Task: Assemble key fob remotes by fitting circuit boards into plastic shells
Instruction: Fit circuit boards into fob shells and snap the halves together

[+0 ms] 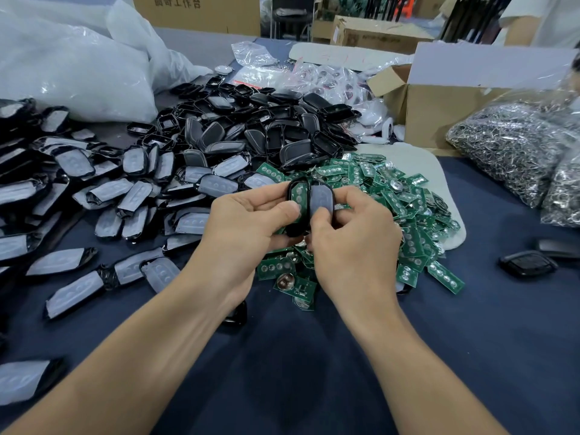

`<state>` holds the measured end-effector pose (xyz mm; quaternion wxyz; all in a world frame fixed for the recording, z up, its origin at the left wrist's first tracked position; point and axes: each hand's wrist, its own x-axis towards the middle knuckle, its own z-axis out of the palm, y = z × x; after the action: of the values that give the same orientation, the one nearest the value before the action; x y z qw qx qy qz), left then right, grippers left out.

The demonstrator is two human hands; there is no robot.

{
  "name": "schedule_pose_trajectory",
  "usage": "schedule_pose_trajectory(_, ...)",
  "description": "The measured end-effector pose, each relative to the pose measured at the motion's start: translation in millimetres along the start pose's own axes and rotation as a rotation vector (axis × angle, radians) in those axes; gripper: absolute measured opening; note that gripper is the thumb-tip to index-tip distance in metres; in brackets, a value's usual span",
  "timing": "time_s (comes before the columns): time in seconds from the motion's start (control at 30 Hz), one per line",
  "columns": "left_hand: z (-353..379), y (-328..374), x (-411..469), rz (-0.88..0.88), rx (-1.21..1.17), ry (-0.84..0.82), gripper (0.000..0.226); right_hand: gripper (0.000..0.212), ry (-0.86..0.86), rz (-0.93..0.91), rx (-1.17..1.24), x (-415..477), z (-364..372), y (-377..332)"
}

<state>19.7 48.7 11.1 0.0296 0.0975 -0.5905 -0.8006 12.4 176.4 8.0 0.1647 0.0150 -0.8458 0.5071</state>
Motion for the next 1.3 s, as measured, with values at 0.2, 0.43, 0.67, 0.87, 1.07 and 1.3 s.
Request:
schedule_pose_trajectory(0.2,-3,-2,3,0.016,0.016,-0.004,0.030,0.007,-0.039,-0.021,0.054,0,0,-1)
schedule_pose_trajectory(0.43,-6,-3,5,0.049,0.063,-0.072,0.028,0.005,-0.093,-0.009,0.101,4,-2,0)
schedule_pose_trajectory(0.67,-6,-1,3,0.038,0.002,-0.156,0.033,0.008,-0.107,0.014,0.176,6,-5,1)
schedule_pose_trajectory(0.87,-17,6,7,0.044,0.054,-0.135,0.043,0.014,-0.207,0.084,0.342,10,-8,1)
schedule_pose_trajectory(1.07,-20,9,7,0.094,0.088,-0.169,0.046,0.014,-0.206,0.037,0.326,9,-8,-1)
schedule_pose_trajectory(1.3,-19,12,6,0.080,0.072,-0.177,0.049,0.031,-0.163,-0.137,0.184,6,-11,-5)
